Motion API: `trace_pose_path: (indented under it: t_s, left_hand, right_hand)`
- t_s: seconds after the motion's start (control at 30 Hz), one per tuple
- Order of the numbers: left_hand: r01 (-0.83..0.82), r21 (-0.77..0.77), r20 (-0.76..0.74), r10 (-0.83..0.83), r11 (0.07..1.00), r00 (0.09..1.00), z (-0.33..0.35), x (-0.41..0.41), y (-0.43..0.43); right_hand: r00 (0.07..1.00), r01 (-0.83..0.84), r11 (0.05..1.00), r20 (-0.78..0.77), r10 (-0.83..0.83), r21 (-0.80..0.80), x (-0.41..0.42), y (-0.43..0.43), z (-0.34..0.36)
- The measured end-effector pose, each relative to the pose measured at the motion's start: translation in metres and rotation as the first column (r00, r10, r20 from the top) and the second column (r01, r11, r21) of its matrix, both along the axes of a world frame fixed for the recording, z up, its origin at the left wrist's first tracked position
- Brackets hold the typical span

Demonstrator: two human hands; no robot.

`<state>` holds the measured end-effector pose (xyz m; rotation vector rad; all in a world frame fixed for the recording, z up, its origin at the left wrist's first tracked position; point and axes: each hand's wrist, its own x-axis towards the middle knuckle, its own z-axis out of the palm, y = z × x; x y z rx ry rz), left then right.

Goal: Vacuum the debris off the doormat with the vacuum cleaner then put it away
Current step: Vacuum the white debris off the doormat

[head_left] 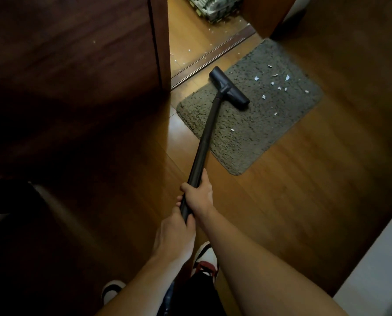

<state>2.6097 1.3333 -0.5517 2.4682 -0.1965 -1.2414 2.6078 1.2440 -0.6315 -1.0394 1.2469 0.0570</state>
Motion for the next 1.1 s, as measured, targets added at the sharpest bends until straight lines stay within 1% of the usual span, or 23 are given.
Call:
trace_pose_path:
  t_s: [0.1,0.23,0.43,0.63,0.83,0.9,1.0,1.1]
  left_hand:
    - [0.018,0.013,-0.003,-0.018,1.000,1.000,0.000,0.000,-0.026]
    - [0.016,-0.010,-0.034,-0.017,1.000,0.999,-0.003,0.000,-0.046]
    - [0.027,-0.024,-0.040,-0.028,0.999,0.999,-0.003,-0.008,-0.035]
    - [0.027,-0.037,-0.044,-0.029,0.999,0.999,-0.002,-0.018,0.015]
    - [0.023,-0.028,-0.049,-0.025,0.999,0.998,0.007,-0.020,0.081]
    - [0.042,-0.032,-0.031,-0.043,0.999,0.999,0.011,-0.019,0.104]
    - [0.067,-0.022,-0.056,-0.068,0.998,0.996,0.018,-0.016,0.136]
    - [0.101,0.013,-0.082,-0.099,0.995,0.992,0.028,-0.016,0.162]
  right_hand:
    - [1.000,-0.001,0.999,-0.001,0.001,-0.038,-0.001,-0.027,0.000]
    - [0.999,0.016,0.998,-0.029,-0.018,-0.060,-0.002,-0.049,-0.001]
    - [0.999,0.004,0.998,-0.049,-0.007,-0.058,-0.011,-0.039,-0.001]
    - [0.999,0.025,1.000,-0.040,-0.025,0.014,-0.021,0.011,0.009]
    - [0.999,0.028,0.998,-0.043,-0.026,0.048,-0.026,0.077,0.026]
    - [0.999,0.031,0.998,-0.041,-0.029,0.053,-0.026,0.100,0.030]
    - [0.998,0.039,0.998,-0.049,-0.037,0.041,-0.025,0.132,0.034]
    - [0.995,0.086,0.995,-0.053,-0.084,0.048,-0.030,0.163,0.040]
